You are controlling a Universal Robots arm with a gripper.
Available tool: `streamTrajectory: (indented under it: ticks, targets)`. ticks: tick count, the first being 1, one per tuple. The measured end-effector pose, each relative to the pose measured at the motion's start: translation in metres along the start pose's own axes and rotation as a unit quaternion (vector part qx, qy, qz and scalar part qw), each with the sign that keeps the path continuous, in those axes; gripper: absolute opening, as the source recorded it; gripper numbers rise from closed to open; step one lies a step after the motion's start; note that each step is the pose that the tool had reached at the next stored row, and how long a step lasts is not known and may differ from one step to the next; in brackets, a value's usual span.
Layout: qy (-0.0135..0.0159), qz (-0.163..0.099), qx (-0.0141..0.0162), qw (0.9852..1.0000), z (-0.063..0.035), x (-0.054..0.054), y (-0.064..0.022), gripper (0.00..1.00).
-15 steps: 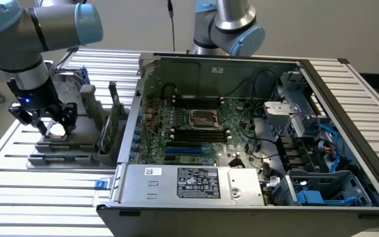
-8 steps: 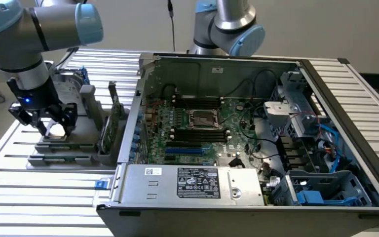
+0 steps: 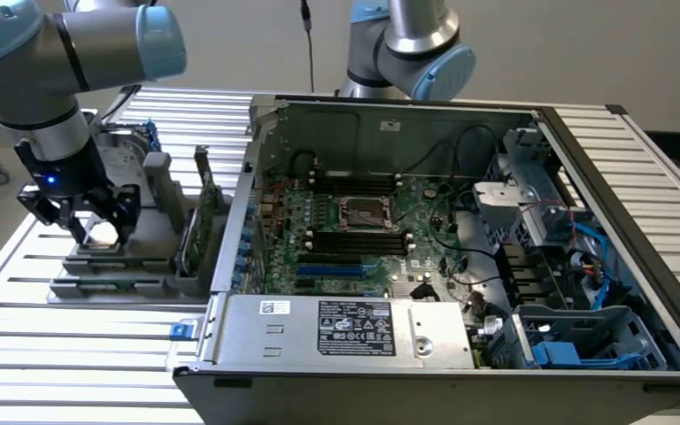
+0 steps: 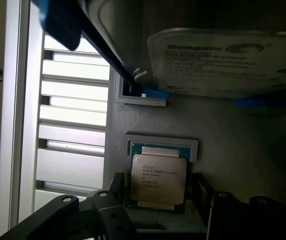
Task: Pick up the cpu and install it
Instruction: 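Pick up the cpu and move it towards the insertion slot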
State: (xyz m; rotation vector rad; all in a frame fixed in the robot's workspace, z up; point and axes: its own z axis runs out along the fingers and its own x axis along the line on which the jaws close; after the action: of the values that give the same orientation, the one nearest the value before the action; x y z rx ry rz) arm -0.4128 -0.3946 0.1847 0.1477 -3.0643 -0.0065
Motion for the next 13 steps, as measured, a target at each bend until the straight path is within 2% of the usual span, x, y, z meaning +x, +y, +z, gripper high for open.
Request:
streamTrajectory:
  ticks: [5, 13]
  targets:
    - [-0.0019, 0.003, -0.0001, 1.0, 0.0, -0.0003, 0.0033, 0.65]
    - [-0.0021, 0.015, -0.0009, 0.9999, 0.0001, 0.0017, 0.0038, 0.65]
